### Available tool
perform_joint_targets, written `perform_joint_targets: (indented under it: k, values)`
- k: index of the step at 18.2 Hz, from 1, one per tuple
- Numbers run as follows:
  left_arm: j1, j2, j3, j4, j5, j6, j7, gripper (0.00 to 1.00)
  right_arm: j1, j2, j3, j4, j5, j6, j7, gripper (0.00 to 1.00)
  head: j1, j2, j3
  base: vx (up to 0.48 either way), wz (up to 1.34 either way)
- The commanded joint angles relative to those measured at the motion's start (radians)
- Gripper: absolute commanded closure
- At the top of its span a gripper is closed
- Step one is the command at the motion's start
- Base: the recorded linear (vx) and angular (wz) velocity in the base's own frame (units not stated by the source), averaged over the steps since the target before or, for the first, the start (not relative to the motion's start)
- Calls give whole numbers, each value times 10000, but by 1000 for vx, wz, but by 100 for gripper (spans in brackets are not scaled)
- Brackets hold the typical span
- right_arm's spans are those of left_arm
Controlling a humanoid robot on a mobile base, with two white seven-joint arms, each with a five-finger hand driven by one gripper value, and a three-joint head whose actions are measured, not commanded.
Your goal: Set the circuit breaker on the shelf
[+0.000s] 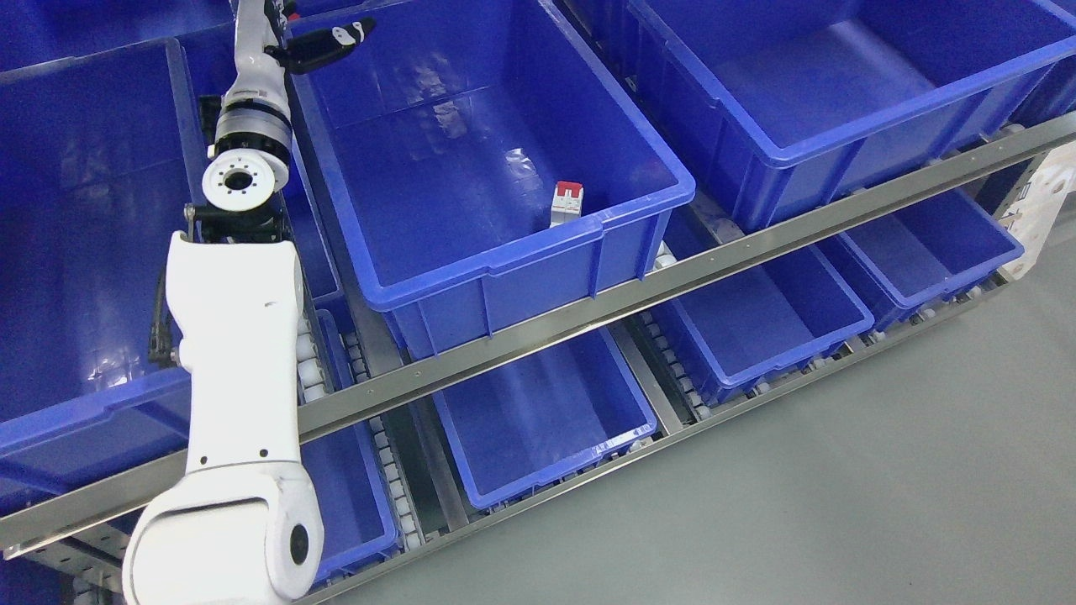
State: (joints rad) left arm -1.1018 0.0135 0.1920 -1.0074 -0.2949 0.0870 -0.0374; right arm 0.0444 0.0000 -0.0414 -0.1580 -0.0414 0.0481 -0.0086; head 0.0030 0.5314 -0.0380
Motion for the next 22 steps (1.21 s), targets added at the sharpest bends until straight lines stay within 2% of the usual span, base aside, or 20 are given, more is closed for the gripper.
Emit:
perform_joint_targets:
  k: [1,5,22]
  values:
    - [2208,40,-476,-5721,449,632,-9,0,1,-175,0,0,0,-5,55,0,0,0,0,0,0]
    - [3163,40,-1076,-6539,449,663,6,0,1,-175,0,0,0,-5,55,0,0,0,0,0,0]
    - [3977,40,-1092,-6953,434,1047,21,0,1,-175,0,0,0,-5,55,0,0,0,0,-62,-38]
